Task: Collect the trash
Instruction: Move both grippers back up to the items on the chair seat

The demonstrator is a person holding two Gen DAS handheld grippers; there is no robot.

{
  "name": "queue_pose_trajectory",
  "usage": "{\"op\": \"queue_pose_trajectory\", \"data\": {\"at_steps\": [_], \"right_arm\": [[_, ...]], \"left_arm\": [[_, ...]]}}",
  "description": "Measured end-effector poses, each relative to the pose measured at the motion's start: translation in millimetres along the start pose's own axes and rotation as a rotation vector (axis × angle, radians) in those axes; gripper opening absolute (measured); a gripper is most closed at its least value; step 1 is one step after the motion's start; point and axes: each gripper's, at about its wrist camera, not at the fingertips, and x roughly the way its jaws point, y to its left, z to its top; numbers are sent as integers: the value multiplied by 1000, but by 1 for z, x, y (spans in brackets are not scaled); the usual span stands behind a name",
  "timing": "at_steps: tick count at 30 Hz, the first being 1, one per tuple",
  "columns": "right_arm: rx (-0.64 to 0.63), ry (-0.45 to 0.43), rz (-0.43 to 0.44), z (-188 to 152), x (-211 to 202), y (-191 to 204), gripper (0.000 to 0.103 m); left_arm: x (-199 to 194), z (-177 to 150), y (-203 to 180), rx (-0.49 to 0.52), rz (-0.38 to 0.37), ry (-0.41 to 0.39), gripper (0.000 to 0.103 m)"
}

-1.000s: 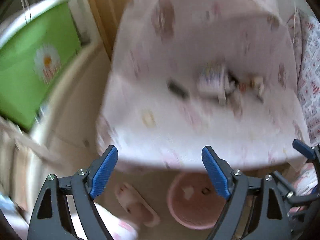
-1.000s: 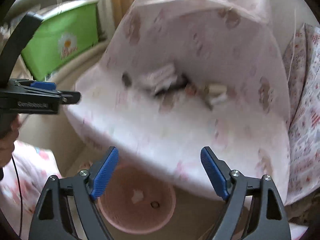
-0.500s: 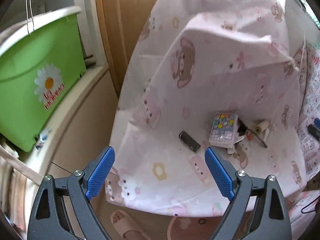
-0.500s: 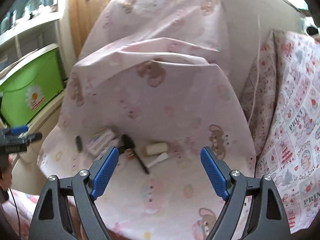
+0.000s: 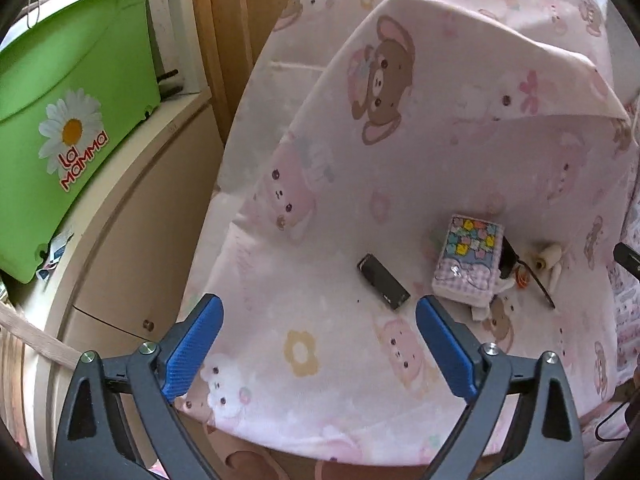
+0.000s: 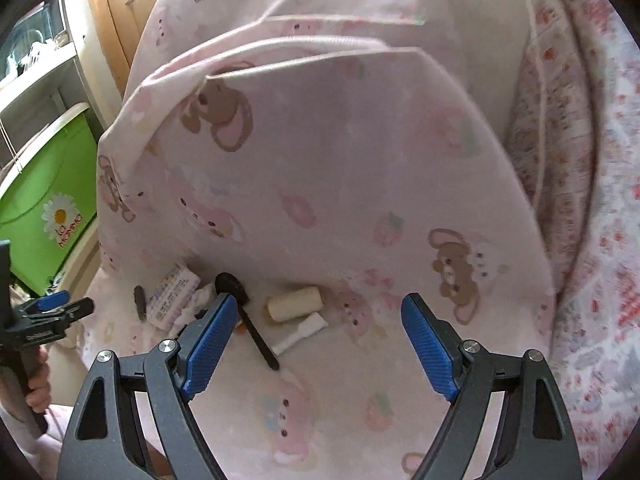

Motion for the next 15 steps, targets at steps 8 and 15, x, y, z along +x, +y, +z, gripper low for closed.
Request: {"op": "queue_pose_trajectory", "data": {"at_steps": [8, 15], "right_arm": [[66, 99, 92, 13, 40, -6, 85], [169, 211, 136, 7, 73, -12, 76]], "left_arm": [[22, 16, 6, -84, 2, 47, 96], [33, 21, 13, -169, 6, 76, 96]]}}
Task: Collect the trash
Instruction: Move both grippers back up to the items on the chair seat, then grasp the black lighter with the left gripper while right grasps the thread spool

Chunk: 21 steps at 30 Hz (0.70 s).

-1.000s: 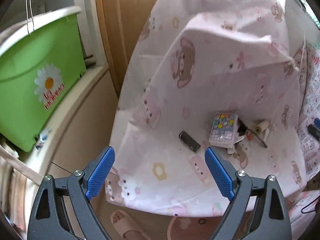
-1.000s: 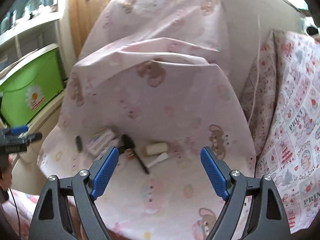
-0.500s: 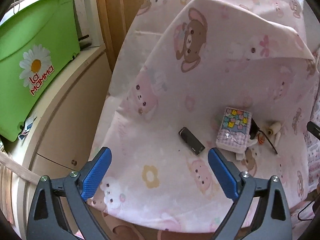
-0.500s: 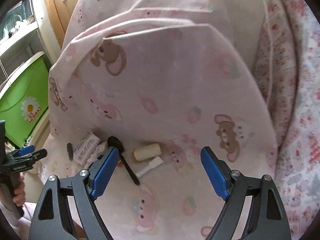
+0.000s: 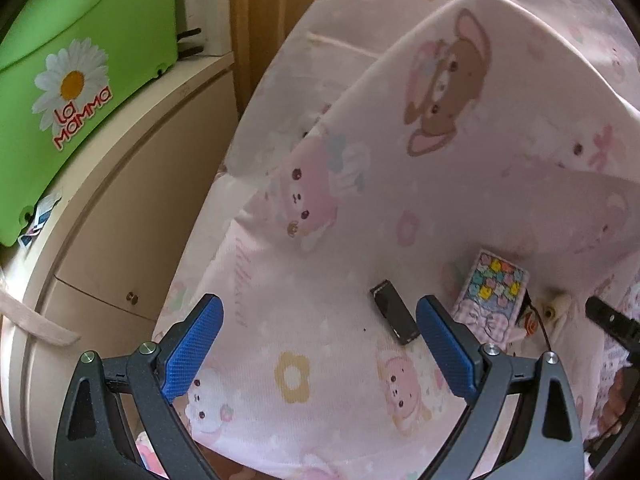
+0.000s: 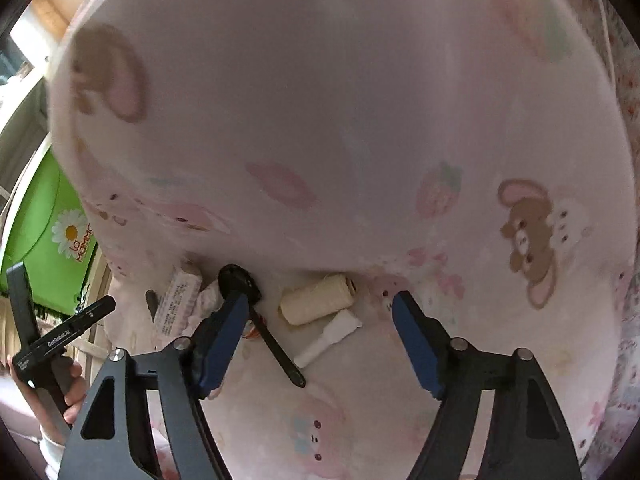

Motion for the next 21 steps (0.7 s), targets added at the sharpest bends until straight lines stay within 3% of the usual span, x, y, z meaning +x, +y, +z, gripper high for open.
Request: {"op": "queue_pose_trajectory", "data": {"at_steps": [5, 14, 18, 21], "right_arm": [[9, 10, -24, -1, 14, 5, 69], [-129, 7, -138, -8, 34, 42, 68], [-128, 23, -152, -10, 43, 44, 55], [-126, 21, -157, -12, 47, 47, 52]], "left_arm": [[9, 3, -4, -14, 14, 15, 96], [12, 7, -9, -8, -5, 27, 96], [15, 6, -10, -3, -26, 43, 96], [16, 7, -10, -3, -25, 44, 96]]}}
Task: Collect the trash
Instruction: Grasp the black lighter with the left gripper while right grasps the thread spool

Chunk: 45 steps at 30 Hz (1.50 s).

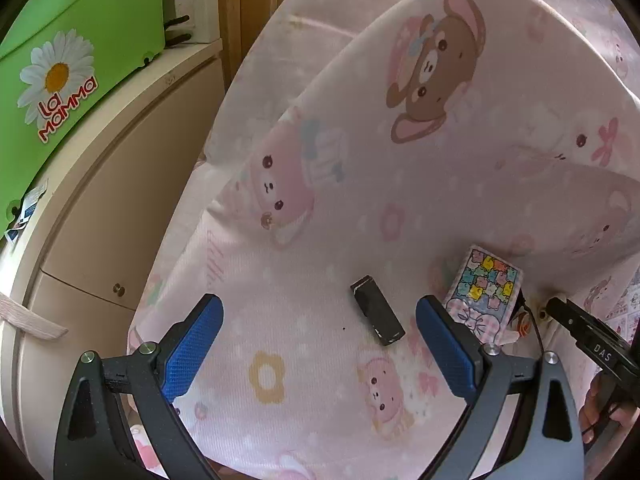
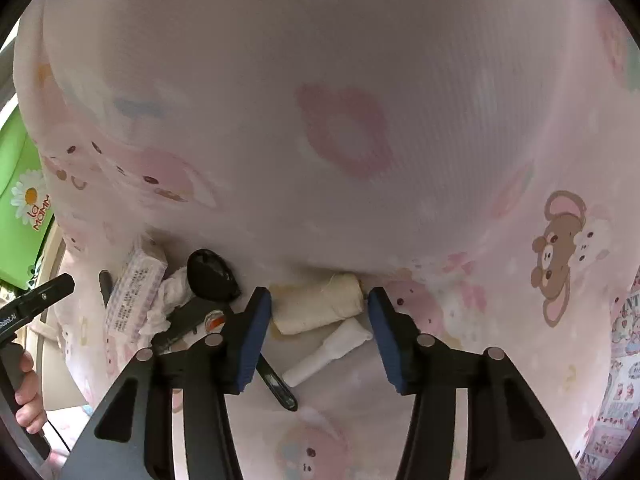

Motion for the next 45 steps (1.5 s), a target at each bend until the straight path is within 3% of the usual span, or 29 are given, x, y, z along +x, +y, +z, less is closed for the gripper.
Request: {"op": "queue_pose_trajectory", "data": {"at_steps": [8, 10, 12, 15, 21, 27, 32, 35, 45], "right_arm": [[25, -59, 38, -3, -22, -6, 51], [18, -73, 42, -6, -27, -3, 51], [13, -77, 42, -8, -30, -1, 51], [2, -83, 31, -11, -32, 2, 51], [-26, -96, 11, -15, -35, 14, 51], [-18, -104, 6, -12, -42, -3, 51], [-19, -113, 3, -11, -57, -21, 51], [-20, -114, 2, -10, -58, -23, 52], [-21, -119, -8, -14, -64, -31, 51]], "left_arm": [[4, 3, 1, -15, -12, 18, 94], [8, 6, 0, -18, -35, 33, 85], [16, 12, 1, -22, -66, 59, 65], [25, 13, -7, -21, -75, 90, 47], [44, 18, -20, -10, -54, 111, 41], [49, 24, -24, -39, -23, 104, 28], [50, 24, -34, 16, 15, 116, 15], [53, 24, -34, 22, 20, 116, 13], [16, -1, -47, 78, -17, 85, 5]]}}
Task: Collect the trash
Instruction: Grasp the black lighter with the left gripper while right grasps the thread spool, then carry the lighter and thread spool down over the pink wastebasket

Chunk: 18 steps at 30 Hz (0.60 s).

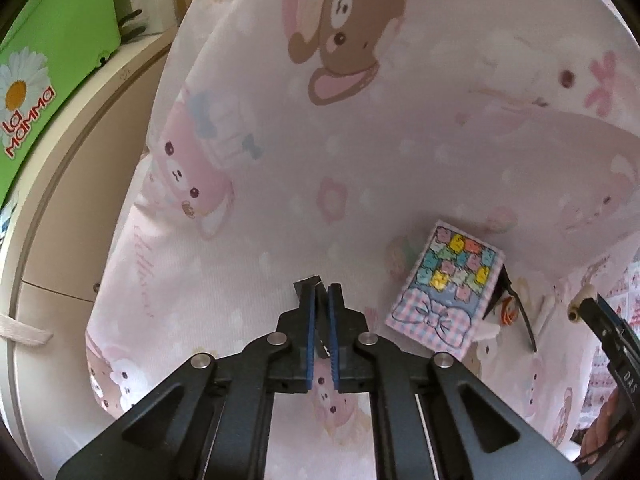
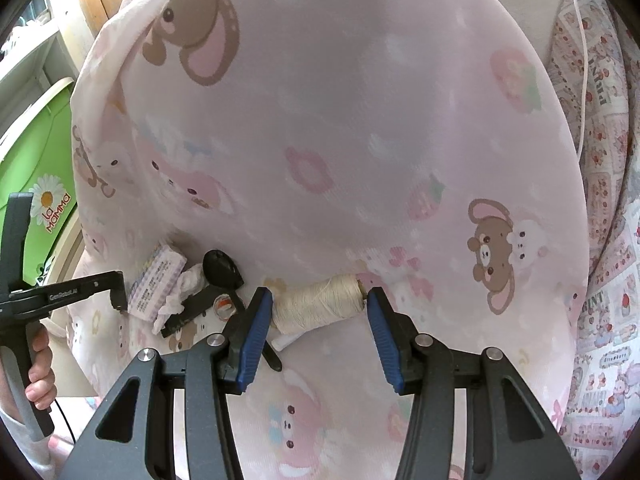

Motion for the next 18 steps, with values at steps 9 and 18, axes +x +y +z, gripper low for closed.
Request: {"op": "queue_pose_trajectory", "data": {"at_steps": [9, 18], "right_arm": [[7, -17, 28, -10, -14, 0, 52], [-32, -26, 132, -37, -41, 32, 52]], "left_arm": [[-31, -31, -10, 101, -8, -29, 5], [-72, -77, -16, 149, -90, -55, 5]]}}
